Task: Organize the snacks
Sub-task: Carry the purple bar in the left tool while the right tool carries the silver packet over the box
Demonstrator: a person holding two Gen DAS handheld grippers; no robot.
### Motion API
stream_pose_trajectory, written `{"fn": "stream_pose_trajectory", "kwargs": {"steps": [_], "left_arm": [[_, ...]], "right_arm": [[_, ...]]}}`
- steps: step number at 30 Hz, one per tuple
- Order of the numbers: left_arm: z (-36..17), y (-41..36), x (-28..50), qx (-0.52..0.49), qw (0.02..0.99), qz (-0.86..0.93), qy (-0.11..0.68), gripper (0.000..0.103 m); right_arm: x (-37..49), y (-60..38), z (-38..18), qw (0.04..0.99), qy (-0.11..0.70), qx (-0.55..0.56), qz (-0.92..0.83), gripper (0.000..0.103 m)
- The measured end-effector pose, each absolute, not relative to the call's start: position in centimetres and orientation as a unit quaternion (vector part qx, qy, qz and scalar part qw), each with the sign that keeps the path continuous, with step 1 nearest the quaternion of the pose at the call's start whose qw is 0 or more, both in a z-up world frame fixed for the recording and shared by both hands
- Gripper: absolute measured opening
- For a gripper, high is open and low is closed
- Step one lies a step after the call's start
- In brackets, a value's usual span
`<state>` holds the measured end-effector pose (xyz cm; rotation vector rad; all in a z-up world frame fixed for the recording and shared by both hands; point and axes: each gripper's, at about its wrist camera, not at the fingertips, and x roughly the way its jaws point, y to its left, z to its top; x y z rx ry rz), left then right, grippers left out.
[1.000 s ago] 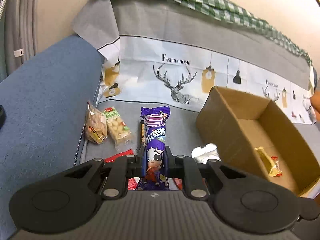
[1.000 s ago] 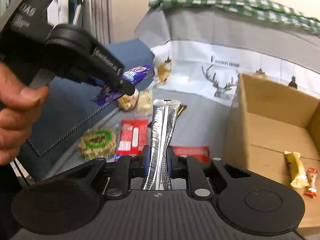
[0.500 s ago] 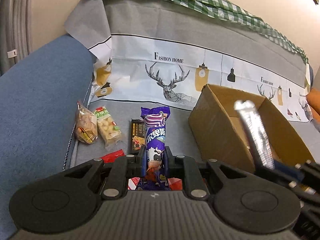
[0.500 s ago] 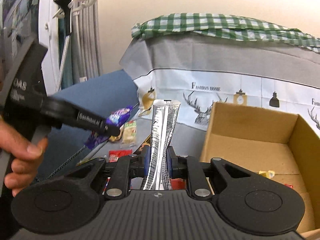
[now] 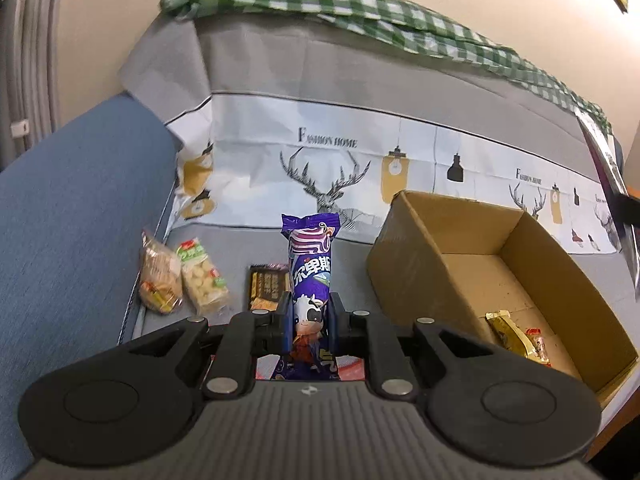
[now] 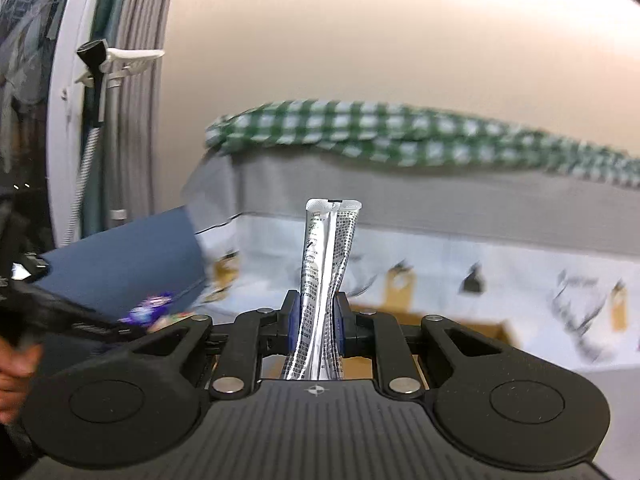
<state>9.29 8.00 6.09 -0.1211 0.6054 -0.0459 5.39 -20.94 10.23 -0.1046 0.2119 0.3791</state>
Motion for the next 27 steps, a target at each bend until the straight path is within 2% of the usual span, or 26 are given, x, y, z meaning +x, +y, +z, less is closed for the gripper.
{"fn": "stream_pose_trajectory", "kwargs": {"steps": [3,6,17,27], "left_arm": [[6.4,6.5,9.4,-0.047,0.957,-0.031,0.284,0.018],[7.0,4.7,9.5,-0.040,0.964,-0.038,0.262,0.018],[8.4,-5.0,10.9,-0.028,0.979,-0.103,0.176,0.018],[7.1,-9.3,11.9,-0.011,0.969,-0.161,0.186,0.018]], "right_arm": [[6.6,-23.5,9.5,0.982,0.101,-0.047,0.155,0.018],[7.8,-25.8,7.6,0.983,0.137,-0.027,0.122,0.018],[8.8,-28.5,6.1,0.983,0.159,-0.073,0.059,0.018],[9.1,-29.8,5.4,0.981,0.171,-0.080,0.031,0.018]]}}
